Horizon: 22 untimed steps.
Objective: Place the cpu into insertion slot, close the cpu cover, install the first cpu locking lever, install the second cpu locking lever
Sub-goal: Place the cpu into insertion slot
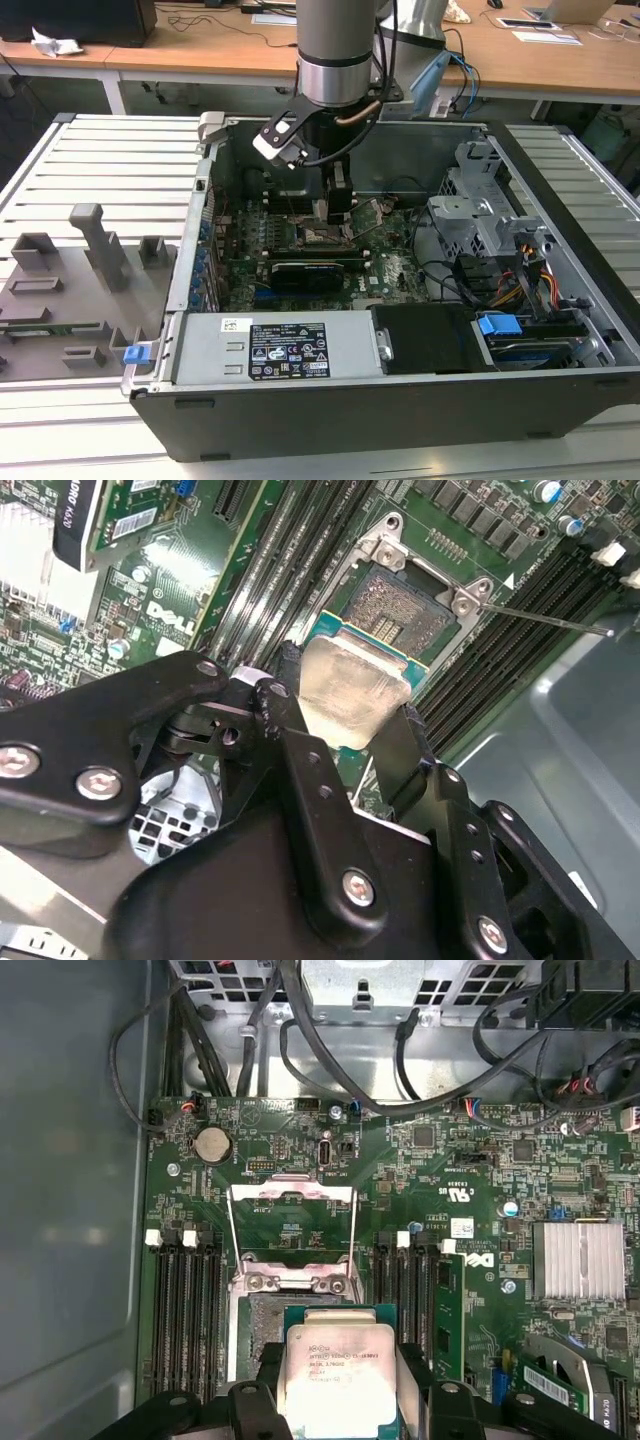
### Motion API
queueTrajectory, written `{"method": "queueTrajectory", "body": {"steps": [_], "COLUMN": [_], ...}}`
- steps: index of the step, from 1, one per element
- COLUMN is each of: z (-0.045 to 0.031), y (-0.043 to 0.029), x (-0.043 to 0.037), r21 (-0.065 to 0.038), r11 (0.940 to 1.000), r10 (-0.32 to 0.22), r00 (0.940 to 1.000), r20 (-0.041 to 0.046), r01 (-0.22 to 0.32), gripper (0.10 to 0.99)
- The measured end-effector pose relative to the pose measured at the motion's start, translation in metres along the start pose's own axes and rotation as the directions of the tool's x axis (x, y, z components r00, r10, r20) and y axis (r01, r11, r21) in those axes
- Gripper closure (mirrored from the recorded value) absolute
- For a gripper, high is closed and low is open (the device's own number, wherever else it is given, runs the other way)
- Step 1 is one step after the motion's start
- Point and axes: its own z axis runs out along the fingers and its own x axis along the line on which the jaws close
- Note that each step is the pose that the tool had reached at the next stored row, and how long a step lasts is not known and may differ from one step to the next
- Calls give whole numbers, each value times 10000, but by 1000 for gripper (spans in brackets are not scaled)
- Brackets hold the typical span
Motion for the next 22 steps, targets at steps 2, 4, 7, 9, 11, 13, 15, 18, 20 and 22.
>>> {"method": "queueTrajectory", "body": {"steps": [2,4,7,9,11,13,15,18,20,22], "z": [12,20,33,46,77,105,120,149,179,199], "y": [-1,-2,-3,-4,-7,-10,-10,-14,-30,-48], "x": [0,0,0,0,0,10,19,64,79,81], "r21": [0,0,0,0,-1,-1,0,-1,-3,-3], "r11": [10000,10000,10000,10000,10000,10000,10000,10000,9999,9999], "r10": [0,0,0,0,1,3,0,43,106,106], "r00": [10000,10000,10000,10000,10000,10000,10000,10000,9999,9999], "r20": [0,0,0,-1,0,0,1,4,8,8], "r01": [0,0,0,0,-1,-3,0,-43,-106,-105], "gripper": [557,557,557,557,557,557,557,557,557,557]}}
